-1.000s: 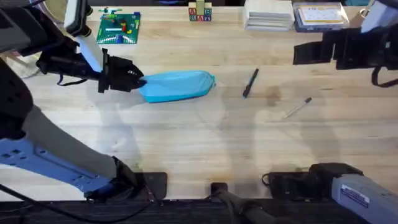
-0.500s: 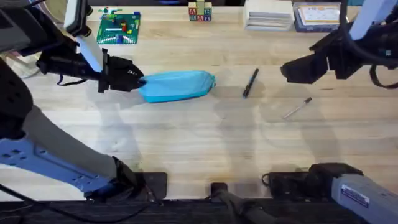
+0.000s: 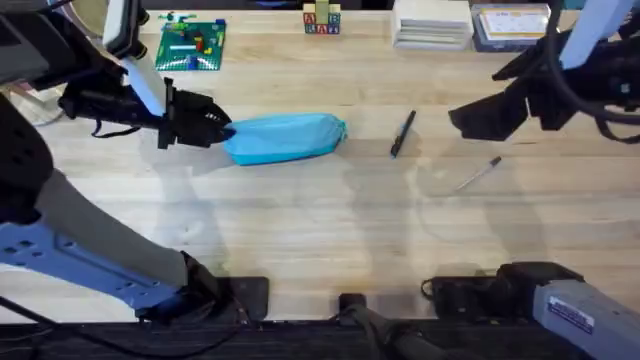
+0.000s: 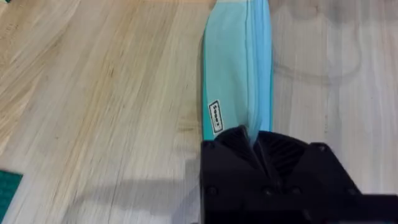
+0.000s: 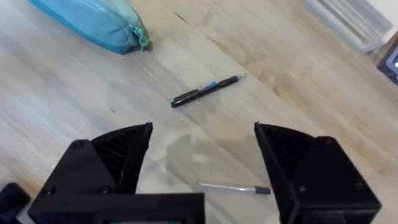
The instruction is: Unzip the bag, pick up the pens from the table one at a time and place them inside, then zip the bag closed.
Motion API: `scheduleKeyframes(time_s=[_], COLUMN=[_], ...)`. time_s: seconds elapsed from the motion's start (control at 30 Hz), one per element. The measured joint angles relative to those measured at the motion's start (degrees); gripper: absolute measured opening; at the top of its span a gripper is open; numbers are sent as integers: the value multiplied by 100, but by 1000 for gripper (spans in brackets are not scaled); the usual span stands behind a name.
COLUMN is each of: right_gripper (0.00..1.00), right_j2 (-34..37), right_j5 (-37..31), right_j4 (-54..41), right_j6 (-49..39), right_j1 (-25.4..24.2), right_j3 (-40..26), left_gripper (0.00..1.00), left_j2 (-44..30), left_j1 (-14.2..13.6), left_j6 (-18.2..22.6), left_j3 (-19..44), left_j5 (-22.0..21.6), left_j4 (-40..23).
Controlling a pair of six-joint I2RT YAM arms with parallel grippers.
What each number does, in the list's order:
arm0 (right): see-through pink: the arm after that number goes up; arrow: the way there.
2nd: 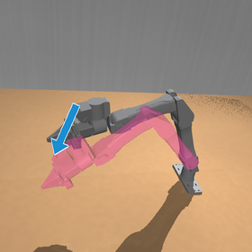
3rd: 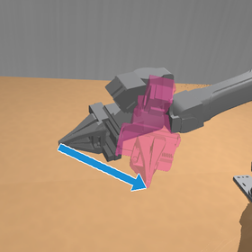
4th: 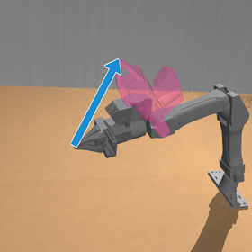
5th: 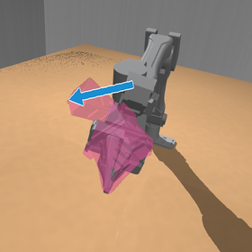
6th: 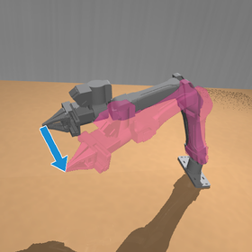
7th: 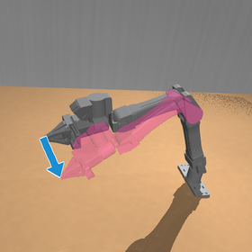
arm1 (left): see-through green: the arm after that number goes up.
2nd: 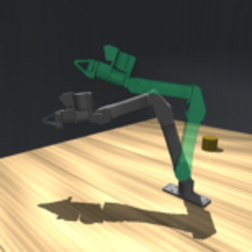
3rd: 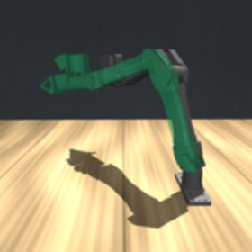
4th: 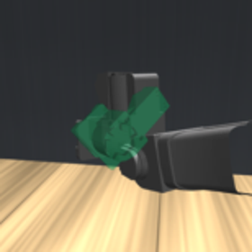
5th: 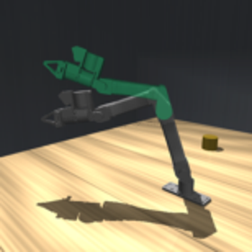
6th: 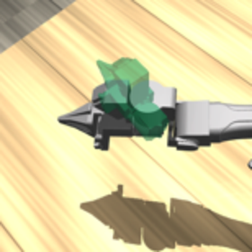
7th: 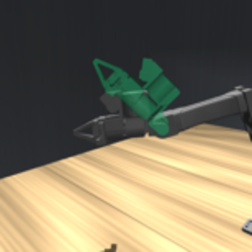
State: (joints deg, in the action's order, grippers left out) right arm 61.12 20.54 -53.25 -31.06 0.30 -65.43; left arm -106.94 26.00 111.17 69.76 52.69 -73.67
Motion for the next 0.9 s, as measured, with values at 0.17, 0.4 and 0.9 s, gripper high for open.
scheduleKeyframes(time_s=[0.17, 0.4, 0.9], right_gripper=[995, 995, 992], right_j2=[21, 544, 1752], right_j5=[314, 1203, 2803], right_j4=[-69, -79, 63], right_j6=[-676, -1483, -2677], right_j1=[0, 0, -64], right_j3=[-2, -11, -11], left_gripper=[42, 42, 42], left_j2=[0, 0, 0], left_j1=[0, 0, 0], left_j6=[-1, -1, -2], left_j3=[0, 0, 0], left_j5=[0, -1, 0], left_j4=[0, 0, 0])
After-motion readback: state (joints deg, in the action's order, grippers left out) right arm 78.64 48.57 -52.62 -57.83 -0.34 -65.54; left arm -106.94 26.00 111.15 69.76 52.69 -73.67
